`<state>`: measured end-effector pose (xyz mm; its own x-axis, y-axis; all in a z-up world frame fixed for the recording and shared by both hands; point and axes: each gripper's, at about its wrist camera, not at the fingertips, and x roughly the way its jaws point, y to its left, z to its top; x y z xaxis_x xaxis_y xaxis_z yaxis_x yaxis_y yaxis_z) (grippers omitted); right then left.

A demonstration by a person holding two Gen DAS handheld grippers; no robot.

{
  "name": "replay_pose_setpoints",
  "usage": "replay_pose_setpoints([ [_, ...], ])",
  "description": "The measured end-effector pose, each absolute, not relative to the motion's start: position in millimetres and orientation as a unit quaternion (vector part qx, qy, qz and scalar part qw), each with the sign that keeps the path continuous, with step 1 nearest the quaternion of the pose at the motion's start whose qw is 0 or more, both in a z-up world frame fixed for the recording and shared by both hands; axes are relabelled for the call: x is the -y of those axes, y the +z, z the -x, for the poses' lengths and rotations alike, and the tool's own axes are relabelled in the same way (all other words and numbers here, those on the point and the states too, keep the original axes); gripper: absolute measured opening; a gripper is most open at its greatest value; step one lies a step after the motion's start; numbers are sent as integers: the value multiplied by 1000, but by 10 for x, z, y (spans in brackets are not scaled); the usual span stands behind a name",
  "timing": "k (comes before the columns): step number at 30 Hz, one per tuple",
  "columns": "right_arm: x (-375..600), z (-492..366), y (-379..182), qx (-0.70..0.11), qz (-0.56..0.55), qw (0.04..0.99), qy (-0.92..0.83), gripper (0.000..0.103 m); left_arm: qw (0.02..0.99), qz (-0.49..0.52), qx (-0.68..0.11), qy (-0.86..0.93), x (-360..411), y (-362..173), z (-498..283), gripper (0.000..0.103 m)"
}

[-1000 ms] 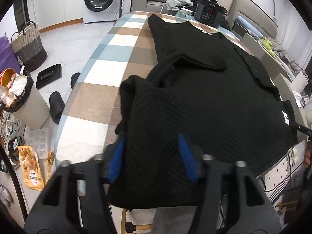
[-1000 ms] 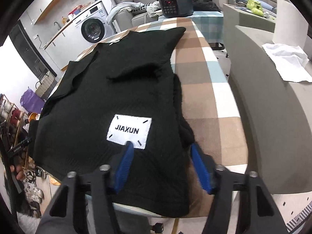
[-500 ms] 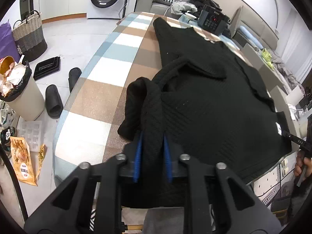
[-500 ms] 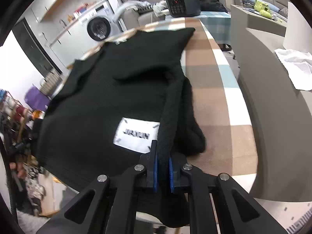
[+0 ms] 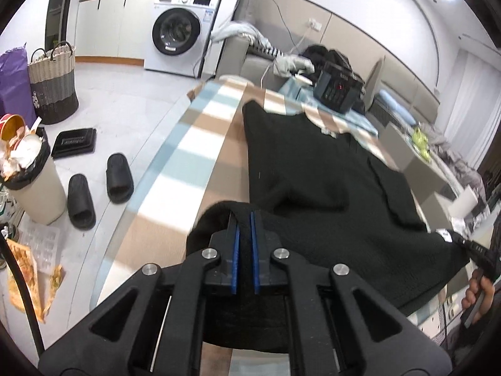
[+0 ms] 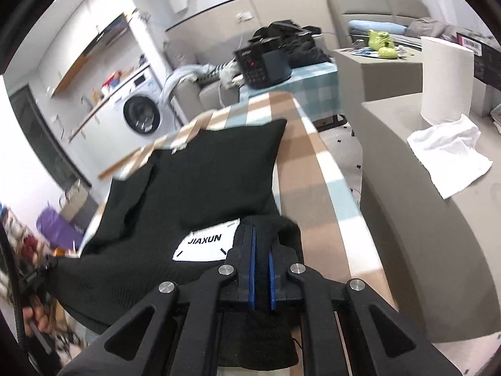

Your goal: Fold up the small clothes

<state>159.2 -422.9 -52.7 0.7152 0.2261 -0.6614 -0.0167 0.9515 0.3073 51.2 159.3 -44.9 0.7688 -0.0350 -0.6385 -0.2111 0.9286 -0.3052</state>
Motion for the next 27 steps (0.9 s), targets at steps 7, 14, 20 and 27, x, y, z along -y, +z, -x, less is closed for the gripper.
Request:
replay_pose_setpoints([
  [7, 4161, -1868, -548, -357, -148, 921, 47, 6, 917, 192, -343, 59, -1692, -516, -1025, 4],
  [14, 4159, -2191, -879, -427, -146, 892, 35, 19, 900, 182, -388, 86, -1681, -898, -1423, 4],
  [20, 4277, -1863, -910, -437, -156, 885, 44, 54, 893, 175, -403, 96, -1651, -1031, -1246, 76],
  [27, 4379, -1607, -1086, -458, -166, 871, 63, 56, 878, 196, -427, 89, -1663, -1263, -905, 78],
])
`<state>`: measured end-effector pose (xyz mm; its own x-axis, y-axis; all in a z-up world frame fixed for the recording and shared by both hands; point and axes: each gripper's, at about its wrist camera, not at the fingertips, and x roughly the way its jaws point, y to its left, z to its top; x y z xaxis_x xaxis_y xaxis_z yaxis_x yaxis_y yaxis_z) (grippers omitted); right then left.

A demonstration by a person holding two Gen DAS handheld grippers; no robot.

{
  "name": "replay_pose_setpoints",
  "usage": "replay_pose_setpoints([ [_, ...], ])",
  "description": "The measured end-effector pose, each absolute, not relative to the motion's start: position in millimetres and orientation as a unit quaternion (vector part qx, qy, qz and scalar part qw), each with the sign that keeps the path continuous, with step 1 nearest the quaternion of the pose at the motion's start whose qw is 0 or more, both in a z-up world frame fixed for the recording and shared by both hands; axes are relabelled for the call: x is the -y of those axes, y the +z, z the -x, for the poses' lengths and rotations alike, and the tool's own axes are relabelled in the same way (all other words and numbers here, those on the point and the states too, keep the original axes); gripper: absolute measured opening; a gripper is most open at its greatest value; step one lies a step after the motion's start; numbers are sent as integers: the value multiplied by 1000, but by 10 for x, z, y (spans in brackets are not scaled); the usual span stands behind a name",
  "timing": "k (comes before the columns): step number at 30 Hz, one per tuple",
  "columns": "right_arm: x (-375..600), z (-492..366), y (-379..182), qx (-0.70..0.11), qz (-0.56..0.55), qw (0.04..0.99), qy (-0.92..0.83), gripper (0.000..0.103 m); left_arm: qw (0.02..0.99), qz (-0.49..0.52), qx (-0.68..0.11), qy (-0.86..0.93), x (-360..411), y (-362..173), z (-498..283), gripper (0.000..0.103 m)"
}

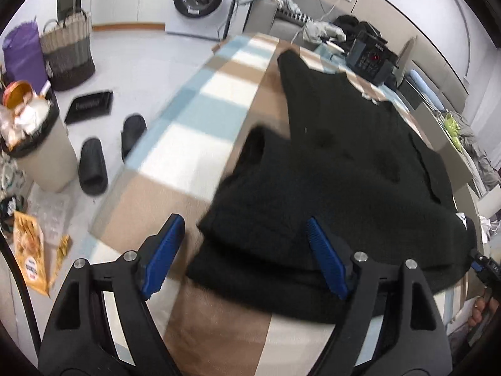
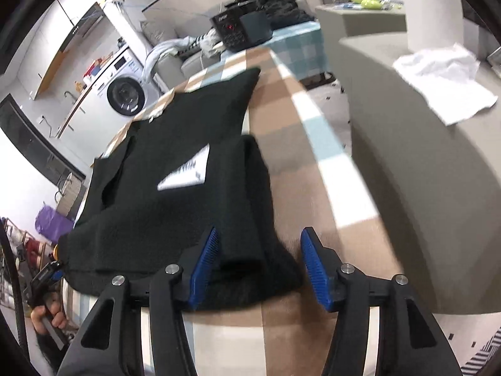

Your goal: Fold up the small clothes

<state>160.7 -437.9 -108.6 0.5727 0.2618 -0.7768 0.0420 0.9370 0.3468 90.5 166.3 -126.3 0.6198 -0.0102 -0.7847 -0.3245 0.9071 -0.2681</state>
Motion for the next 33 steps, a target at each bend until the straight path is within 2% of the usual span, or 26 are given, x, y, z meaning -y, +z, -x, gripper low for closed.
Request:
replay_pose_setpoints([
  [5, 4235, -1661, -1113, -455, -148, 875, 78, 56, 885, 191, -419, 64, -1537, -1243, -869, 78],
  [6, 4216, -1680, -1120, -454, -147, 875, 79, 55, 887, 187, -417, 63, -1517, -1238, -876, 72],
  [7, 4196, -1688, -1127, -454, -144, 876, 81, 51, 891, 175, -415, 64, -1468, -1248, -886, 61],
  [8, 4158, -1704, -1135, -455, -134, 876, 84, 45, 892, 171, -414, 61, -1446, -1244, -891, 57],
  [9, 4107, -1710, -1140, -455, -115, 879, 80, 30, 894, 169, -411, 57, -1430, -1243, -893, 44],
  [10, 4078, -1728, -1147, -458, -102, 880, 76, 22, 895, 169, -410, 49, -1408, -1238, -886, 29],
  [13, 4081, -1708, -1158, -458, -97, 880, 79, 17, 897, 154, -413, 38, -1340, -1192, -886, 18],
  [27, 4191, -1376, -1140, -476, -107, 869, 80, 17, 889, 152, -432, 18, -1259, -1158, -353, 16],
  [29, 4207, -1351, -1119, -473, -110, 872, 70, 24, 888, 174, -426, 23, -1329, -1148, -300, 21],
  [31, 4239, -1360, -1086, -469, -118, 873, 63, 34, 886, 189, -421, 33, -1397, -1128, -260, 32],
  [33, 4285, -1301, -1000, -453, -136, 879, 64, 42, 885, 206, -414, 47, -1481, -1075, -212, 34],
])
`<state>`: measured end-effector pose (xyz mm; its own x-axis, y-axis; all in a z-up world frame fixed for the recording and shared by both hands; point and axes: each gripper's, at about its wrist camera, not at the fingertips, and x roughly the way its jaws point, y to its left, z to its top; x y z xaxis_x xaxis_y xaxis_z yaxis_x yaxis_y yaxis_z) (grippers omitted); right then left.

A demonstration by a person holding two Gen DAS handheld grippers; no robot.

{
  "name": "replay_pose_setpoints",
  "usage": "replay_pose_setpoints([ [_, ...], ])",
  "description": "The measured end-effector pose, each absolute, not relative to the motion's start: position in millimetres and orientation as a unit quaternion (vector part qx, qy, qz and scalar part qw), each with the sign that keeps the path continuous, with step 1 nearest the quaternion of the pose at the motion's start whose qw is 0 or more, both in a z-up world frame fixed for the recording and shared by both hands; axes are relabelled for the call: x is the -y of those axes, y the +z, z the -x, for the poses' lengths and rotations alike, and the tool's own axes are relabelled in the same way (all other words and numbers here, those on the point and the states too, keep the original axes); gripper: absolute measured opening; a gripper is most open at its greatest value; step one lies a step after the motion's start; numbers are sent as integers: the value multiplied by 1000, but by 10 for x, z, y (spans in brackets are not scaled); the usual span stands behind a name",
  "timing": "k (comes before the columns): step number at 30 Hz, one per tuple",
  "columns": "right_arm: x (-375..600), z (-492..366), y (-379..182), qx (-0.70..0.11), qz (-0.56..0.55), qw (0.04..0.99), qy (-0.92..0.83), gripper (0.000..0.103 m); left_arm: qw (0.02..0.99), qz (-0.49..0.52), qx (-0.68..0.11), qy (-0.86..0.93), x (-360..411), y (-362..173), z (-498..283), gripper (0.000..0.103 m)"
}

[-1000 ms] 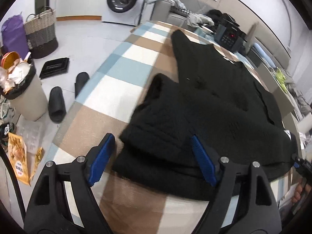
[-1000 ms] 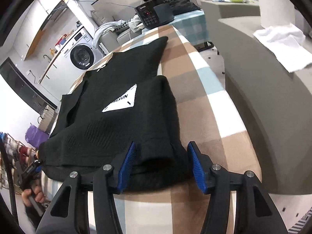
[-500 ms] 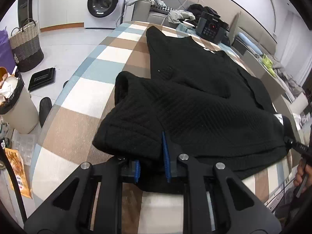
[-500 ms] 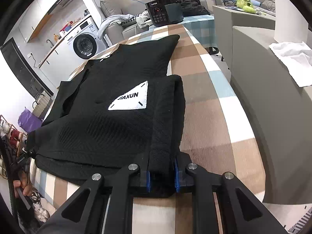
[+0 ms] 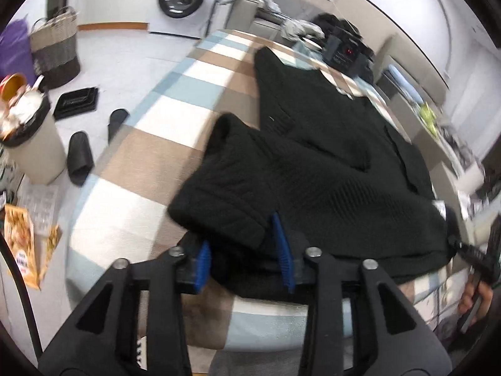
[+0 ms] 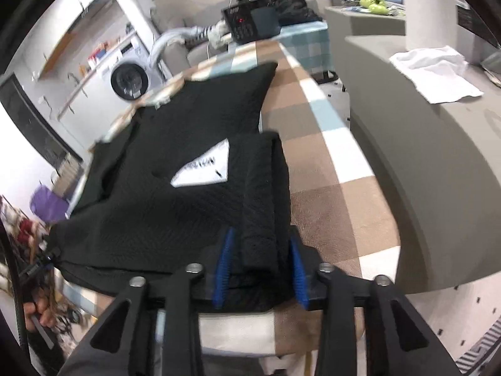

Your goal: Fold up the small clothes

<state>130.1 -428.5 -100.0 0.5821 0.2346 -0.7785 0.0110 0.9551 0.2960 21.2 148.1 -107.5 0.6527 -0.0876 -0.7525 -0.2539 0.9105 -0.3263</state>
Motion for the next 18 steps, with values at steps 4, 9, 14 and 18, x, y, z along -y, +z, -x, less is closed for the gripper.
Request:
replay_pose_setpoints([
  [4, 4306, -1160, -864, -428, -161, 885, 81, 43, 895, 231, -378, 40, -1585, -923, -35, 35],
  [9, 4313, -1063, -872, -425, -190, 881, 84, 44, 898, 234, -371, 25, -1543, -865, -28, 37],
  [14, 4340, -927, -847, -424, -206, 878, 83, 44, 903, 221, -368, 16, -1403, -781, -77, 37],
  [18, 4366, -795, -797, -420, -207, 880, 83, 44, 909, 214, -358, 4, -1358, -676, -83, 37],
])
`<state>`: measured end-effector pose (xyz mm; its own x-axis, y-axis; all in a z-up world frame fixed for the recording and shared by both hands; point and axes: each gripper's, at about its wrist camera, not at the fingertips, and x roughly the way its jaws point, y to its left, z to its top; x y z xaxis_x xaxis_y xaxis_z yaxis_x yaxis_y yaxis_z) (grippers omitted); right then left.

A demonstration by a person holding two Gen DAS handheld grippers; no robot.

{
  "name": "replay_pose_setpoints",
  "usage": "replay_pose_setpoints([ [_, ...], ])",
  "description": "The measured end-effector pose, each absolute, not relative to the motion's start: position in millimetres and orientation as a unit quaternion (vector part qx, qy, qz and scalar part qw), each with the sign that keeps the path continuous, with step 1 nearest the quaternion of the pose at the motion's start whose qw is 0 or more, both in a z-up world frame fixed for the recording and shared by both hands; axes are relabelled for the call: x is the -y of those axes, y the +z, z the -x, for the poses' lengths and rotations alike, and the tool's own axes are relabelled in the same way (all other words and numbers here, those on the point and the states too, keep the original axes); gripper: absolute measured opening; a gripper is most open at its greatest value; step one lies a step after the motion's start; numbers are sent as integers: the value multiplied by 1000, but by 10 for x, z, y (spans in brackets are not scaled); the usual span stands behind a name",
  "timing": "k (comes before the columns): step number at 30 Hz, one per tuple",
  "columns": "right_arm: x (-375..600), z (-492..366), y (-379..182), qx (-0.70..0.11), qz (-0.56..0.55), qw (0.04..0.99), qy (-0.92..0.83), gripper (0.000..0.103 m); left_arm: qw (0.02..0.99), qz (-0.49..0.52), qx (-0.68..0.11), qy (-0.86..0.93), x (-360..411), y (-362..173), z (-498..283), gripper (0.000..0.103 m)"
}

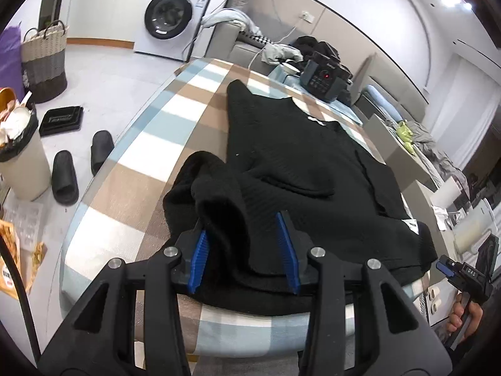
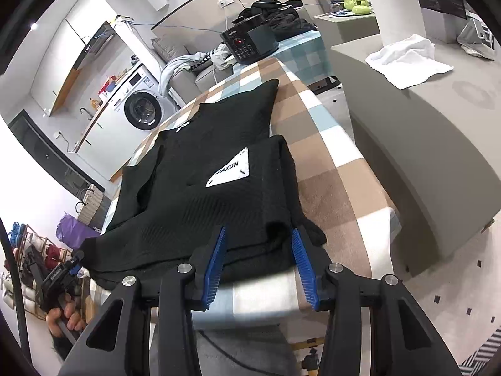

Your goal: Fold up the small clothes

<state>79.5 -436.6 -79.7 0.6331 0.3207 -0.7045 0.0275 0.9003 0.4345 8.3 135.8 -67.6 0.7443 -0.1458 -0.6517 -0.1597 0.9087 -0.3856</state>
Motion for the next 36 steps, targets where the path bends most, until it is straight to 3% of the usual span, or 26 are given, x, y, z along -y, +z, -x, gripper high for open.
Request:
replay_pose_setpoints([
  [18, 4376, -1143, -1178, -436, -251, 858, 106, 44, 889, 258, -378, 9, -1439, -879, -300, 37],
  [20, 4378, -1185, -1163, -424, -256, 862, 108, 44, 892, 262, -369, 15, -1472, -877, -350, 33],
  [21, 4373, -1213, -1162, -423, -256, 863, 107, 42, 893, 262, -366, 24, -1489, -878, -384, 19],
  [22, 4368, -1256, -1158, -416, -256, 866, 104, 30, 894, 258, -364, 33, -1503, -883, -427, 5],
  [24, 4351, -1329, -1140, -413, -245, 873, 88, 9, 895, 260, -361, 41, -1527, -872, -486, 3],
  [36, 4383, -2019, -303, -284, -255, 922, 67, 7, 923, 250, -288, 39, -1733, -241, -1126, 2],
])
